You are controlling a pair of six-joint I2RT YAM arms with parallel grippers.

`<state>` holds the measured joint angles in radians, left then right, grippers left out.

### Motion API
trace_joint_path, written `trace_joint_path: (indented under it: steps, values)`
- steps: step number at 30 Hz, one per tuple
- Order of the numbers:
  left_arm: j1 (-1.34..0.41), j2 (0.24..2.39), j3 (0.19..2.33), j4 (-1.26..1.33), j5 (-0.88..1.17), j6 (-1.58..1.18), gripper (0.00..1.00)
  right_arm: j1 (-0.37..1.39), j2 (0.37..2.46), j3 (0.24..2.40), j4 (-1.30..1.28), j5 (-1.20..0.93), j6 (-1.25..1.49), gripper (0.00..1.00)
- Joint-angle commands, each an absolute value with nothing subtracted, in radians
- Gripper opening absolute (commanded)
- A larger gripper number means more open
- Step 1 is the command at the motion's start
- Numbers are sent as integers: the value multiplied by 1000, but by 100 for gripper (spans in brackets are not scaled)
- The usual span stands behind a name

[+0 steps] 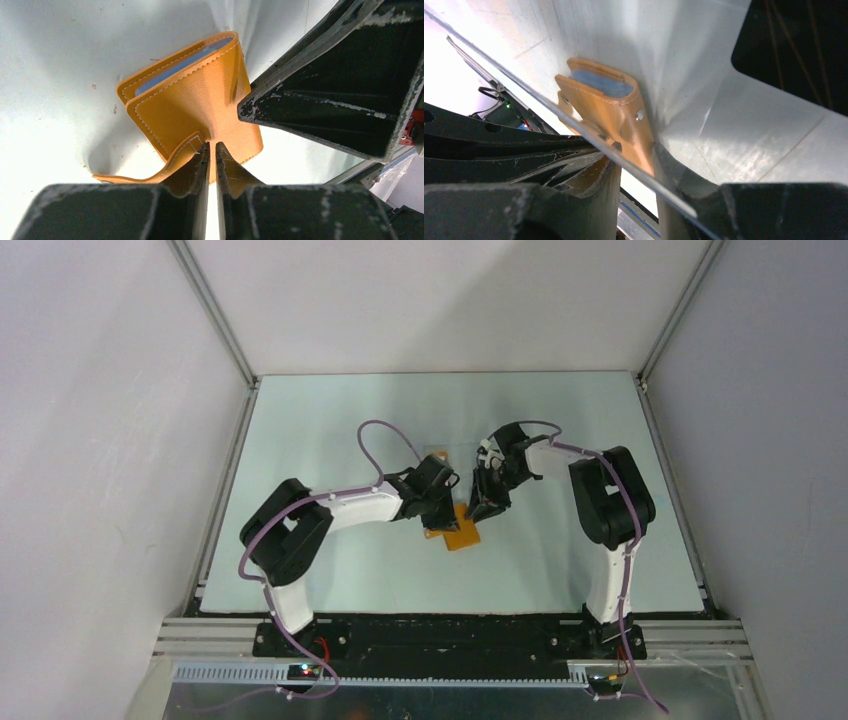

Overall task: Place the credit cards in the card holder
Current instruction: Close the card holder at the center of the board.

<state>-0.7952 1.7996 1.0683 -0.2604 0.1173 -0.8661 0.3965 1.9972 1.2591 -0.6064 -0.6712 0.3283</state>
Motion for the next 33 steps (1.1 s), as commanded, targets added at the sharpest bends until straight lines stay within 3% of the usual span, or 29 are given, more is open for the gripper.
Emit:
trace_joint_path:
  steps: [1,5,14,18,25,33]
  values:
    - [-783,1831,1043,-279,79,-874,14,370,2032,1220,-629,-618,390,33]
    - [-780,1814,1042,-280,83,-868,15,381,2015,1224,-671,-537,352,32]
    - [-707,1662,1014,-264,130,-843,41,461,1993,1224,-724,-475,307,34]
    - [-648,1634,994,-252,187,-824,47,468,1994,1224,-723,-461,308,34]
    - [-619,1763,1044,-253,270,-767,48,469,2003,1228,-727,-450,307,32]
    - [-620,1870,1097,-249,302,-762,45,474,2029,1245,-740,-448,306,19]
